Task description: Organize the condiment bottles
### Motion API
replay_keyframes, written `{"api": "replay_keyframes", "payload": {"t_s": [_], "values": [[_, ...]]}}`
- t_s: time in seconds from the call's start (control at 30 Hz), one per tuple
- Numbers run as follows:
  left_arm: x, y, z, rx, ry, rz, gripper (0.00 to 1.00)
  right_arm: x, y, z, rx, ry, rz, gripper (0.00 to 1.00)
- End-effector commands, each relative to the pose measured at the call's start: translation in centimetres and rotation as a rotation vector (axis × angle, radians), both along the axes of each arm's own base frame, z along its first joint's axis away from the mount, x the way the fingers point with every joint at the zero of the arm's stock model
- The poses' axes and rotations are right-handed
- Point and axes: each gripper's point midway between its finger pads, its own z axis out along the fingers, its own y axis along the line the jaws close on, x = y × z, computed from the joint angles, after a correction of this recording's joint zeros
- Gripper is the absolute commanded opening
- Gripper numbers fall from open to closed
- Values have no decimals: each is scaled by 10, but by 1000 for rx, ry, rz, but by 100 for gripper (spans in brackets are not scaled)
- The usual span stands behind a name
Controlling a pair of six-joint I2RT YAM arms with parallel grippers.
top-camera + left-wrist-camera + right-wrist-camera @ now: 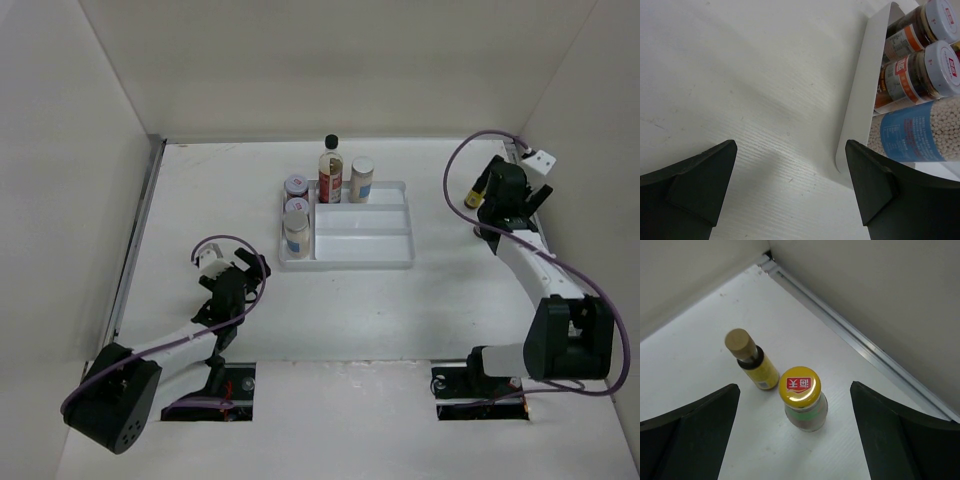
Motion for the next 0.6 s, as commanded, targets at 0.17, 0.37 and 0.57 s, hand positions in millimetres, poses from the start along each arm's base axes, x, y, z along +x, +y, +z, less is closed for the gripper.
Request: {"api": "replay_keyframes", "payload": {"t_s": [0.17, 0.37, 0.57], "values": [[13, -9, 19, -40, -51, -14, 91, 26, -14, -15, 30, 2, 9, 76], [14, -10, 16, -41, -45, -19, 91, 35, -16, -10, -1, -47, 3, 43], [15, -10, 17, -44, -48, -22, 91, 19, -7, 14, -40, -103, -14, 29]]}}
